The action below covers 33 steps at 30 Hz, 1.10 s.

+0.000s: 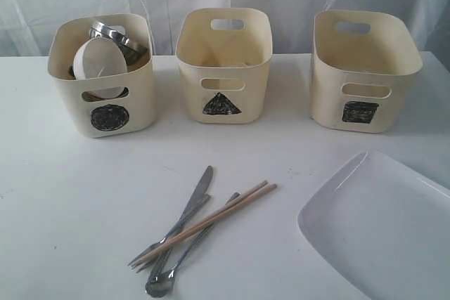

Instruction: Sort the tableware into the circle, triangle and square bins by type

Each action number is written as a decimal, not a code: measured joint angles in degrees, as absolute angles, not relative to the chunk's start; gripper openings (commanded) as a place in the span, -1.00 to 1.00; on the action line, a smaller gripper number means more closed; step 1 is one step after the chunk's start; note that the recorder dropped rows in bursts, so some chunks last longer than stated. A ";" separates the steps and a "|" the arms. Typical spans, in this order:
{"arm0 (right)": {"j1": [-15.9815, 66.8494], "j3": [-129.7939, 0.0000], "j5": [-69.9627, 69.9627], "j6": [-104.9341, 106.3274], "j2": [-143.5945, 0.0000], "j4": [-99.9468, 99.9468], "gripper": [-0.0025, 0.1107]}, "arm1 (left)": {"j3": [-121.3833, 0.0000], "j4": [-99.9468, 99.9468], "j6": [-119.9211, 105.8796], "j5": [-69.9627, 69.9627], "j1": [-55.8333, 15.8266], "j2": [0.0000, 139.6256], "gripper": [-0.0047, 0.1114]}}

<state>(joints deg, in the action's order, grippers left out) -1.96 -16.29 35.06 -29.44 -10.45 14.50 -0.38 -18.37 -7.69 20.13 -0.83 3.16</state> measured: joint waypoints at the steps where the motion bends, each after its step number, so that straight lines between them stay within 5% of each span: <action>1: -1.96 -19.23 34.91 -30.48 -14.74 8.75 -0.96 | -0.38 -18.37 -7.69 20.13 -0.83 3.16 -0.92; 13: -0.93 -40.82 36.32 -66.49 -58.68 -61.42 -0.96 | -0.38 -18.37 -7.69 20.13 -0.83 3.16 -0.92; 19: 7.98 -44.24 31.57 -72.90 -65.88 -82.74 -0.96 | -0.38 -18.37 -7.69 20.13 -0.83 3.16 -0.92; 25: 18.91 -44.97 8.95 -73.28 -65.54 -94.10 -0.96 | -0.38 -18.37 -7.69 20.13 -0.83 3.16 -0.92; 33: 21.28 -45.04 -24.77 -60.56 -65.88 -82.73 -0.96 | -0.38 -18.37 -7.69 20.13 -0.83 3.16 -0.92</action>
<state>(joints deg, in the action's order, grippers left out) 21.28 -45.04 -24.77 -60.56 -65.88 -82.73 -0.38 -18.37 -7.69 20.13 -0.83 3.16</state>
